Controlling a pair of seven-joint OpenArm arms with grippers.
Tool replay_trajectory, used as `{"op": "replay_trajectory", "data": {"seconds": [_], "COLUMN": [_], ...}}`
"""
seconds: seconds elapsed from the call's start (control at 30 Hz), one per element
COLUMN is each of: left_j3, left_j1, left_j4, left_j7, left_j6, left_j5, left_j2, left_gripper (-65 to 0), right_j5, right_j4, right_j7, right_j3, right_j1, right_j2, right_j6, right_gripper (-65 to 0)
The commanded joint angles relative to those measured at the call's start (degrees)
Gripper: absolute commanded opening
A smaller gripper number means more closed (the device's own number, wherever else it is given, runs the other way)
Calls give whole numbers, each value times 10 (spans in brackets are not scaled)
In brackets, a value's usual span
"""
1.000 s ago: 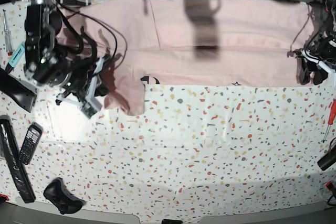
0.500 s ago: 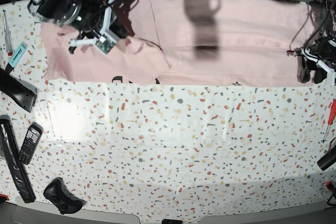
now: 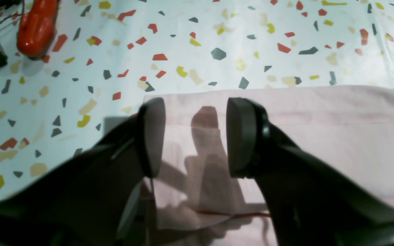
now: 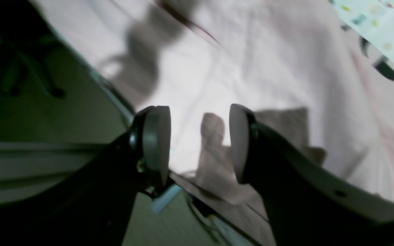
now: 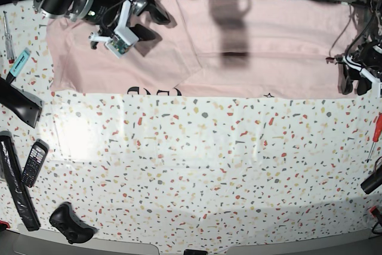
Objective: Fold the T-shirt properly
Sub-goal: 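Grasp the shirt side with the right gripper and fold it inward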
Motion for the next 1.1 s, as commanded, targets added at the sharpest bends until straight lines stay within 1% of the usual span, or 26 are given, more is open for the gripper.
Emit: {"op": "replay_trajectory", "data": {"seconds": [0.0,0.13,0.2,0.3,0.43,0.6,0.73,0.77,0.83,0.93,0.97,1.07], "left_j3": [-5,-5,-7,-7,-18,-49,-63,-62,-62,-62,-62,-62], "left_j1": [-3,0,5,20,40,46,44,44,44,41,39,32], "left_j4": [9,9,9,9,7,-6,-43,-53,-72,-87,-89,-89], "left_j7": [-13,-2,8,9,8,11,10,10,14,52,70,112], "left_j6": [0,0,0,0,0,0,0,-3,-36,-80,-87,-87], "left_j5": [-8,-16,-31,-48,-43,-44,-49,-56,-96,-159,-172,-190], "left_j2": [-10,-13,-17,-24,-24,-24,-24,-24,-24,-24,-24,-24], "left_gripper": [-374,-374,-374,-374,-374,-374,-374,-374,-374,-374,-375,-375], "right_j5": [17,6,-20,-48,-52,-51,-51,-51,-51,-51,-51,-51], "right_j4": [12,12,12,12,12,12,12,12,12,12,12,12], "right_j7": [12,10,9,-1,-22,-22,-22,-21,-21,-21,-21,-21], "right_j3": [3,3,3,3,3,3,3,3,3,3,3,3], "right_j1": [3,28,44,66,86,90,90,90,90,90,90,90], "right_j2": [5,5,5,5,5,5,5,5,5,5,5,5], "right_j6": [4,4,4,3,3,3,3,3,3,3,3,3], "right_gripper": [-382,-382,-383,-383,-383,-383,-383,-383,-383,-383,-383,-383]}}
